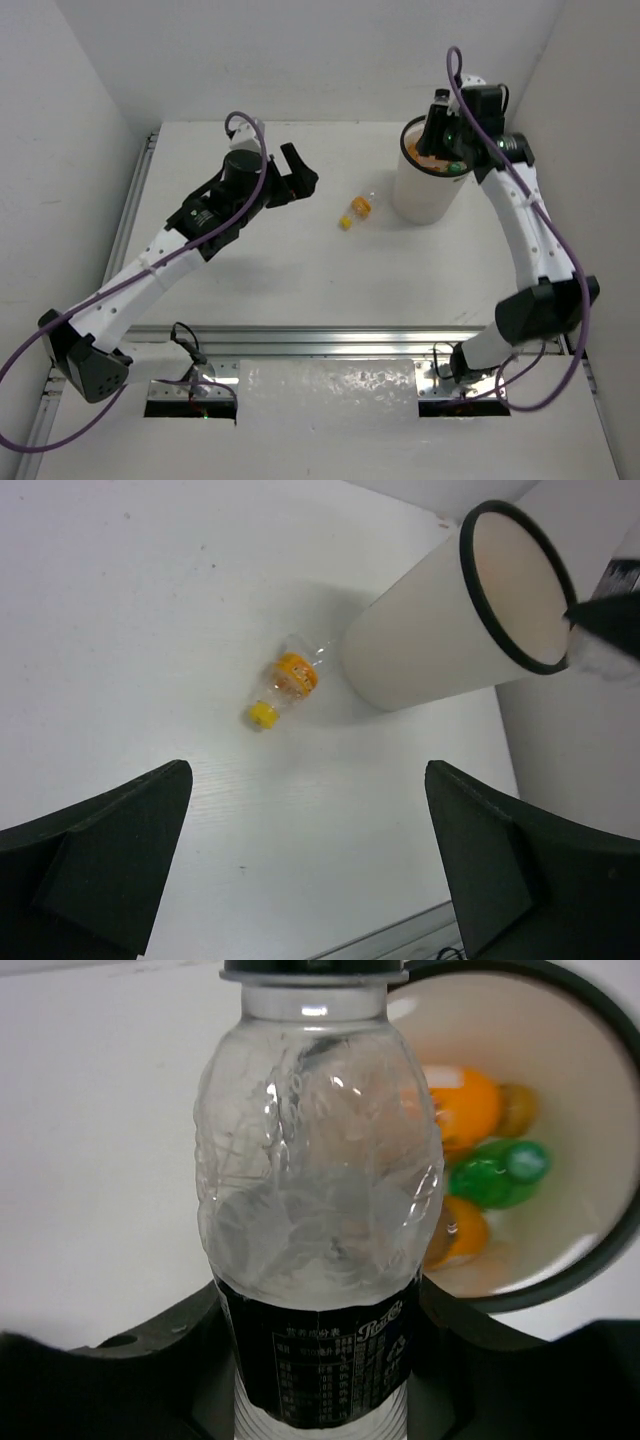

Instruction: Put the plastic bottles in the bin

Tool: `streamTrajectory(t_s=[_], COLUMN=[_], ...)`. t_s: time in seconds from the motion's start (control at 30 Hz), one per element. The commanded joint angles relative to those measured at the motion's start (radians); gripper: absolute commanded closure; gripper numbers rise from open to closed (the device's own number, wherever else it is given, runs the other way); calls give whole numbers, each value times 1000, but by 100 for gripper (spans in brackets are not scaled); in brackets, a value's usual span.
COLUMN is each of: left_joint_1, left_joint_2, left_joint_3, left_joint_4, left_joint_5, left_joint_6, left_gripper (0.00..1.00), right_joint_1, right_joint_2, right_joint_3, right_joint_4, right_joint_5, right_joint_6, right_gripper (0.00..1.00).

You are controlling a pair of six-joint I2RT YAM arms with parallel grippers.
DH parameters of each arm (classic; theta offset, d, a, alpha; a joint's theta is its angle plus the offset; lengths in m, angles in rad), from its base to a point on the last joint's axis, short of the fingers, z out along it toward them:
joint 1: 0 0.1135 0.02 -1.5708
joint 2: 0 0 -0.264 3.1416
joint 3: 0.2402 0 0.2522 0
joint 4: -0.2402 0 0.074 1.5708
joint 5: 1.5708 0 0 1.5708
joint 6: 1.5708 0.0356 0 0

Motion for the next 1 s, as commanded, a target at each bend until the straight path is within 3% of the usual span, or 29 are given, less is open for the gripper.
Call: streamTrajectory(t_s=[0.0,0.1,0.13,0.17,0.2,0.23,0.33,0.53,0.67,0.8,0.9,0.97], left_joint_1=[3,3,3,2,2,2,3,2,-1,-6,-4,-6], left_joint_2=[40,85,111,125,140,177,285,611,825,976,1117,1215], left_joint_3=[-8,6,8,14,17,23,66,277,400,581,736,805], left_joint_4=[4,39,52,64,84,93,122,147,197,184,101,24], left_joint_5=[-15,69,91,105,119,125,151,219,318,371,389,369], left_joint_6=[108,171,185,209,224,240,303,454,530,596,617,617], left_gripper=[0,0,0,0,0,0,0,0,0,1,7,19], right_joint_1=[-35,-58,-61,-68,-69,-74,-77,-74,-45,-22,-6,-2], right_joint_2=[167,295,365,393,419,448,423,188,-78,-221,-292,-327], right_joint_3=[233,445,490,531,598,625,610,391,72,-105,-196,-257], right_joint_4=[-194,-272,-314,-337,-358,-395,-383,-296,-150,-55,-33,-16], right_joint_5=[184,195,209,233,264,275,257,135,-2,-101,-167,-190], right_joint_6=[14,-7,-15,-20,-18,-20,-9,23,37,48,40,36], right_gripper=[96,89,65,22,5,1,1,1,1,1,1,1])
